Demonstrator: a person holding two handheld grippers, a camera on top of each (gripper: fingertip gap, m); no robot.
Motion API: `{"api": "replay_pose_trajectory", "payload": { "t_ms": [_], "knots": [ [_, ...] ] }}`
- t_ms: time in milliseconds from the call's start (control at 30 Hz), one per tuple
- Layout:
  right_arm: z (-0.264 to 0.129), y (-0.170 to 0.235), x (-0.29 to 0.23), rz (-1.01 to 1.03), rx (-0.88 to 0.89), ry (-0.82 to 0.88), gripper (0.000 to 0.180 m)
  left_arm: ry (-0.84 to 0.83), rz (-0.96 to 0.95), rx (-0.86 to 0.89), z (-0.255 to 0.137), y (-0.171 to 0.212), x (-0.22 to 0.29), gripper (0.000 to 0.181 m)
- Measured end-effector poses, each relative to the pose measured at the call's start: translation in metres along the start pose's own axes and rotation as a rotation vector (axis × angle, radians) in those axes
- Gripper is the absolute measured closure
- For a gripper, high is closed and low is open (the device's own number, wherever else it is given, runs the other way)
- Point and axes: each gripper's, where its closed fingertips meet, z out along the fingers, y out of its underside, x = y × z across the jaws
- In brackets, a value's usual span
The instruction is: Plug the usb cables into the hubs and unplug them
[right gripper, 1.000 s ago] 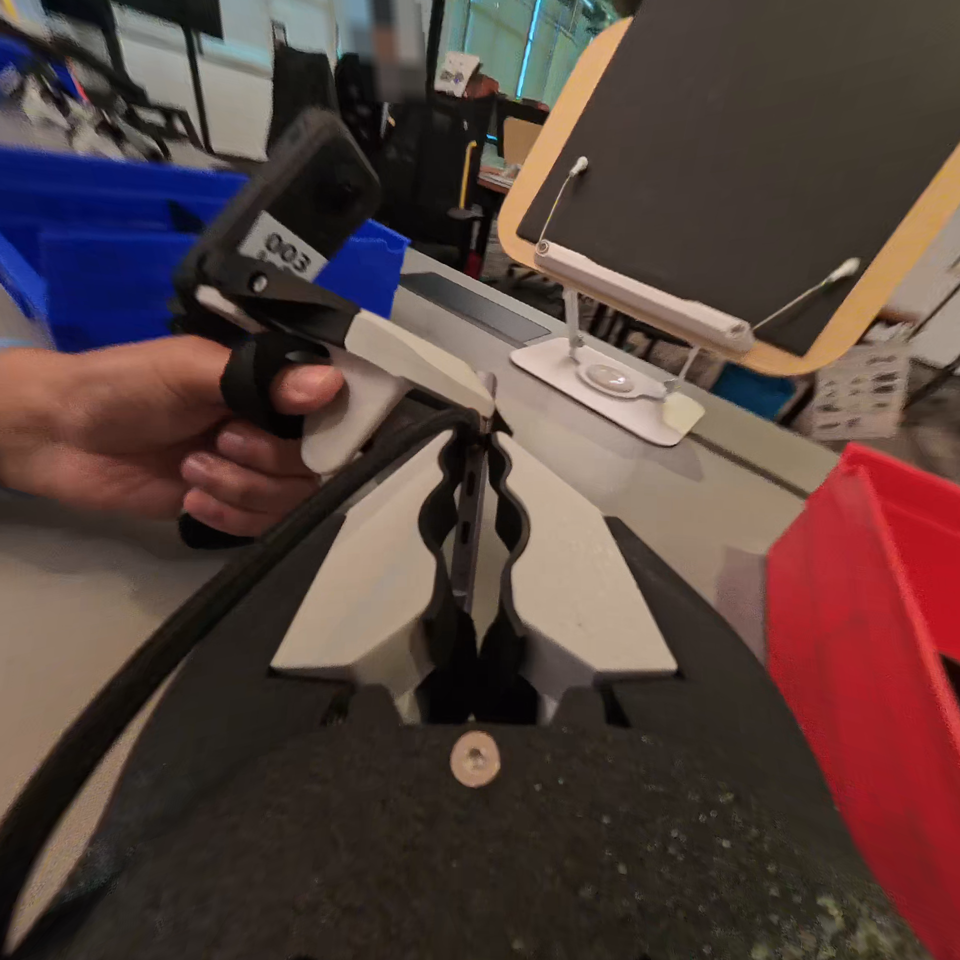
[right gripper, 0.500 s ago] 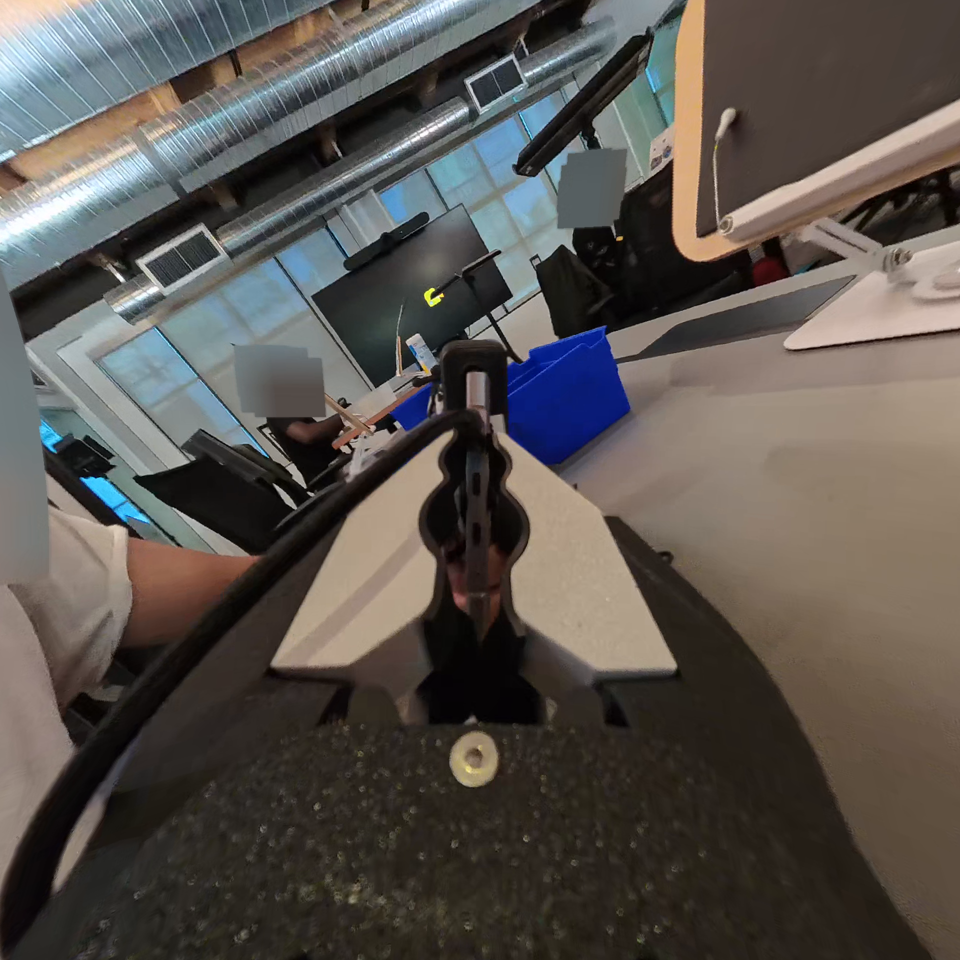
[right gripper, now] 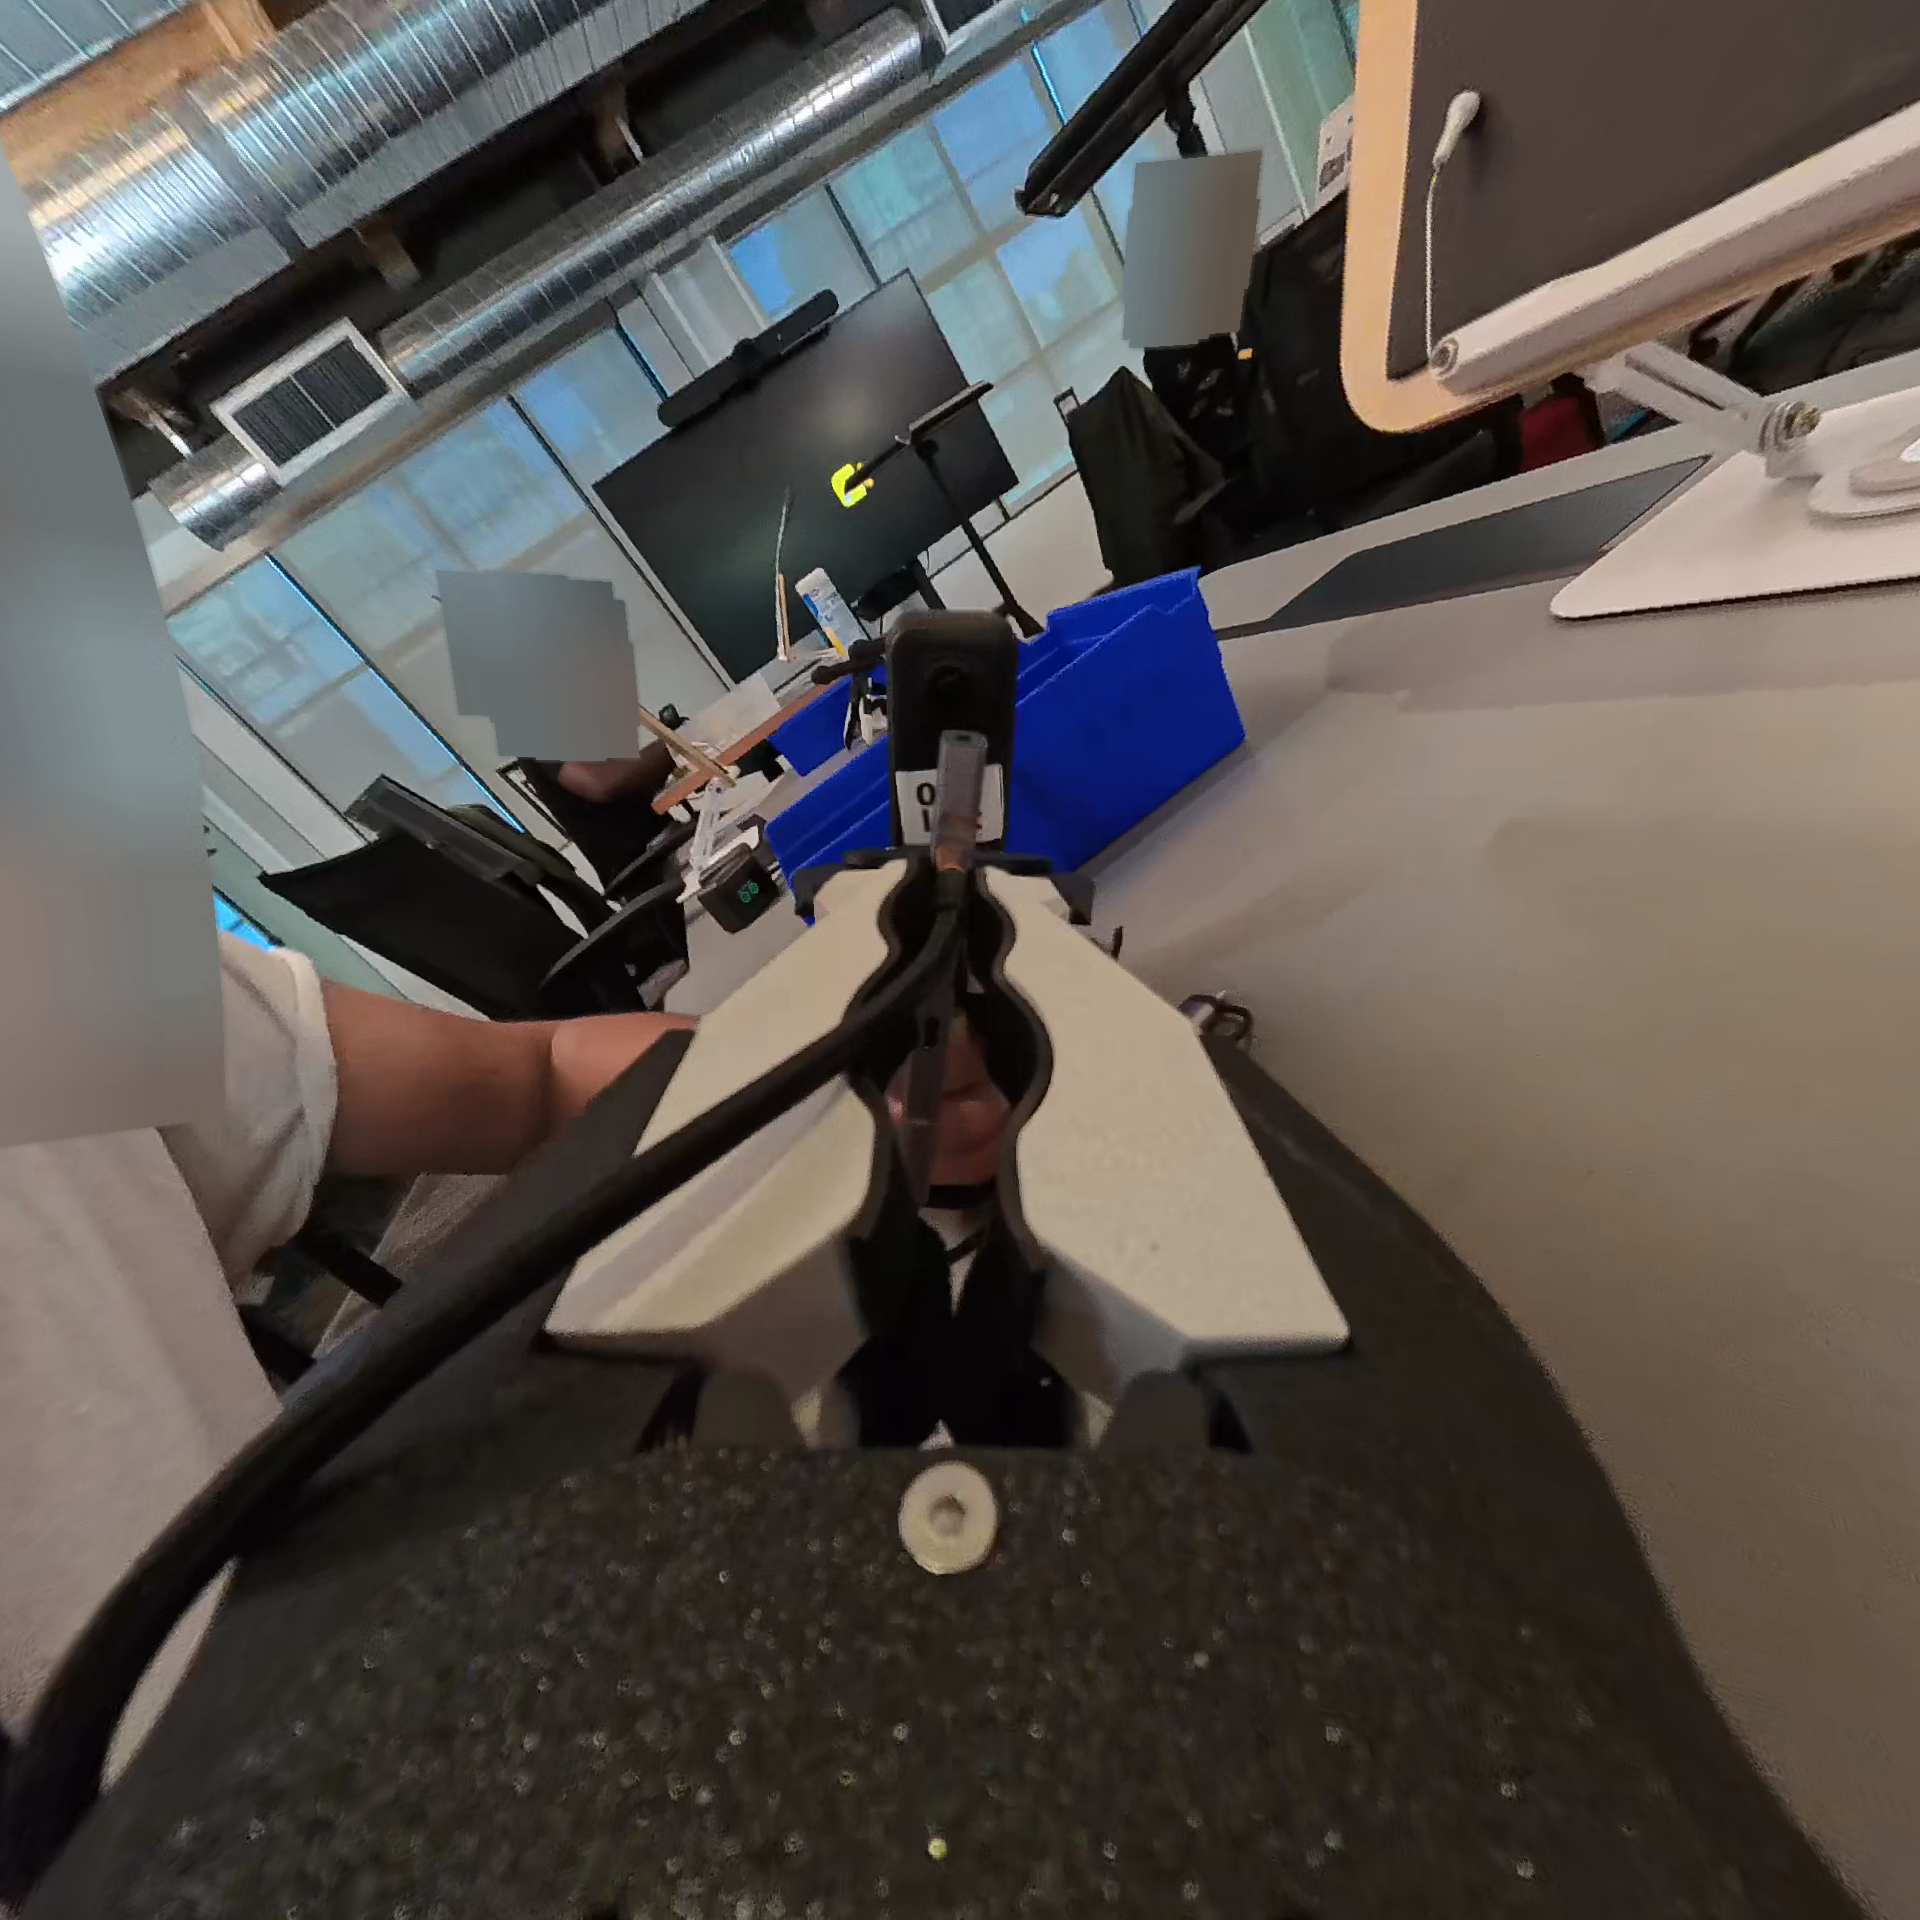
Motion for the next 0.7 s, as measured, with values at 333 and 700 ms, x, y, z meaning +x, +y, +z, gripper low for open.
{"api": "replay_pose_trajectory", "payload": {
  "t_ms": [333, 700],
  "knots": [
    [0.002, 0.007, 0.004, -0.076, -0.106, 0.059, 0.175, -0.011, -0.021, 0.070, 0.002, -0.007, -0.001, 0.162],
    [0.007, 0.027, 0.000, 0.030, -0.137, 0.018, 0.175, -0.042, 0.021, 0.036, -0.004, -0.006, -0.005, 0.171]
  ]
}}
